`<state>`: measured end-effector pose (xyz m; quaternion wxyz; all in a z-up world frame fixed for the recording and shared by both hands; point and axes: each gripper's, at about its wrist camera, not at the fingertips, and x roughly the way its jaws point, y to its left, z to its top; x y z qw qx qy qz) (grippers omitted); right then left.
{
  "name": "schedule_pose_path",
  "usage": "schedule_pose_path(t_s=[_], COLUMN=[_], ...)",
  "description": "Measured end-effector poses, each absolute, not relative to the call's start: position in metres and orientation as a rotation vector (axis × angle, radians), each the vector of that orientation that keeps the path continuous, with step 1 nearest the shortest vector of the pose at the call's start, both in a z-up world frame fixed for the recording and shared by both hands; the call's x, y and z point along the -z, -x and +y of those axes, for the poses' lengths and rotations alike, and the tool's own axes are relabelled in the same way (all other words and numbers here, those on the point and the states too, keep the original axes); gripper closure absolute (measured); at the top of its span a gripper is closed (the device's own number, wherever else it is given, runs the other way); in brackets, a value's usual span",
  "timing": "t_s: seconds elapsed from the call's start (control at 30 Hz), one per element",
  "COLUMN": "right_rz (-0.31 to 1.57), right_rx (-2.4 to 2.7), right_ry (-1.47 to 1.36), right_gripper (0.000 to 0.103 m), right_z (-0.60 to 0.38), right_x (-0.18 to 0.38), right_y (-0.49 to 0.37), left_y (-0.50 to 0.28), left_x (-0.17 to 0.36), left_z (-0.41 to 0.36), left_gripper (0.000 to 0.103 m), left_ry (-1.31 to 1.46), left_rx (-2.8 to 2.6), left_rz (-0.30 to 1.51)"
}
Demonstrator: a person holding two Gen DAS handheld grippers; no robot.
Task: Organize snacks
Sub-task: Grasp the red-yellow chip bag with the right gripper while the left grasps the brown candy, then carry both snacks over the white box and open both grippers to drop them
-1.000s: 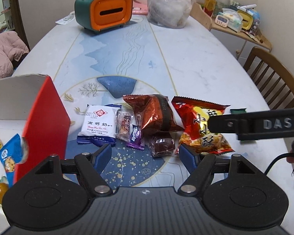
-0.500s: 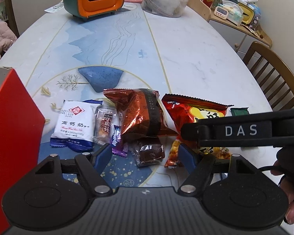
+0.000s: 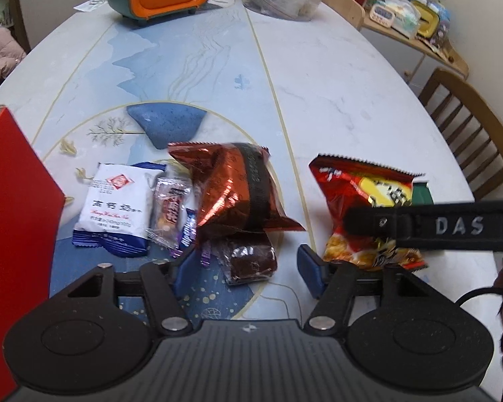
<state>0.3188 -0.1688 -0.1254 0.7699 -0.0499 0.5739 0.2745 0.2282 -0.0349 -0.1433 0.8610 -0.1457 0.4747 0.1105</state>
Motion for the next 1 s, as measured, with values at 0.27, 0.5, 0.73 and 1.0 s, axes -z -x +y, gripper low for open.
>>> schedule_pose_path(t_s=[0.27, 0.5, 0.73, 1.0], right_rz=[1.240, 1.229, 1.213, 1.199], right_rx=[-0.598, -0.595, -0.599, -0.606], right_ry=[0.103, 0.091, 0.079, 0.079], right_gripper=[0.048, 0.049, 0.049, 0.049], right_z=[-0.175, -0.176, -0.183, -0.188], right_x=[0.124, 0.117, 0.100, 0.076], right_y=[-0.318, -0.312, -0.297, -0.271], left_y=[-0.231, -0.221, -0.198, -0.164], left_x=[0.148, 0.143, 0.121, 0.092], left_z=[-0.041, -0.034, -0.032, -0.027], left_gripper=[0.069, 0.071, 0.071, 0.071], left_ry=[0.279, 0.335, 0.379, 0.414], left_rx=[-0.258, -0.251, -0.222, -0.181], left_rz=[1.018, 1.006, 0.973, 0.932])
